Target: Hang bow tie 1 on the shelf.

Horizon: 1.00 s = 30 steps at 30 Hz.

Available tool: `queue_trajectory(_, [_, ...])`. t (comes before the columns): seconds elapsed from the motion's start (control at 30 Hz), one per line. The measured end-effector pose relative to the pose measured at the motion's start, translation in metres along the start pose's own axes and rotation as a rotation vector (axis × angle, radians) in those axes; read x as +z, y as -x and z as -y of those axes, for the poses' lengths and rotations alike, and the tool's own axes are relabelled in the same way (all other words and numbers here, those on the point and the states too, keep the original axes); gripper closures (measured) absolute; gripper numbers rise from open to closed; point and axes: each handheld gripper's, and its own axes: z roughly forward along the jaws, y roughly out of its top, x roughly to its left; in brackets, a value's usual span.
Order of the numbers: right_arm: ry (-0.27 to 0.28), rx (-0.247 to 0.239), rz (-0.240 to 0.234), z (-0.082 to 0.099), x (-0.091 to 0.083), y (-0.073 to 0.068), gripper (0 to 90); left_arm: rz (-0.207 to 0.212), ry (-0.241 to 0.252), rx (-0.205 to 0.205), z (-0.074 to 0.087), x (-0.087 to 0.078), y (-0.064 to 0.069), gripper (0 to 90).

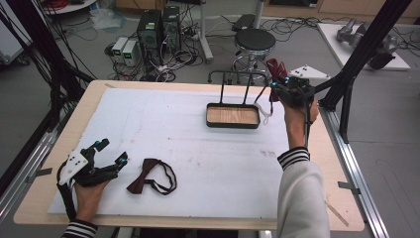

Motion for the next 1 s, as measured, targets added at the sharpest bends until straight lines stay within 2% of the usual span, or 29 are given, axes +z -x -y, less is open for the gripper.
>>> queue_trajectory(0.2, [-0.013, -0.002, 0.019, -0.008, 0.013, 0.002, 75.1, -0.001, 0.001, 0.003, 0.000, 0.000, 0.000, 15.5])
queue_trajectory(0.37, [-0.046, -0.029, 0.035, -0.013, 0.025, 0.005, 75.0, -0.001, 0.001, 0.003, 0.000, 0.000, 0.000, 15.5])
queue_trajectory(0.43, [-0.036, -0.046, 0.055, -0.014, 0.027, 0.007, 75.0, -0.003, 0.002, 0.004, 0.000, 0.000, 0.000, 15.5])
queue_trajectory(0.83, [-0.067, -0.007, 0.104, -0.012, 0.034, 0.024, 75.0, -0.003, 0.000, 0.006, 0.000, 0.000, 0.000, 15.5])
queue_trajectory(1.0, [-0.088, 0.017, 0.105, -0.008, 0.036, 0.028, 74.9, -0.004, 0.000, 0.007, 0.000, 0.000, 0.000, 15.5])
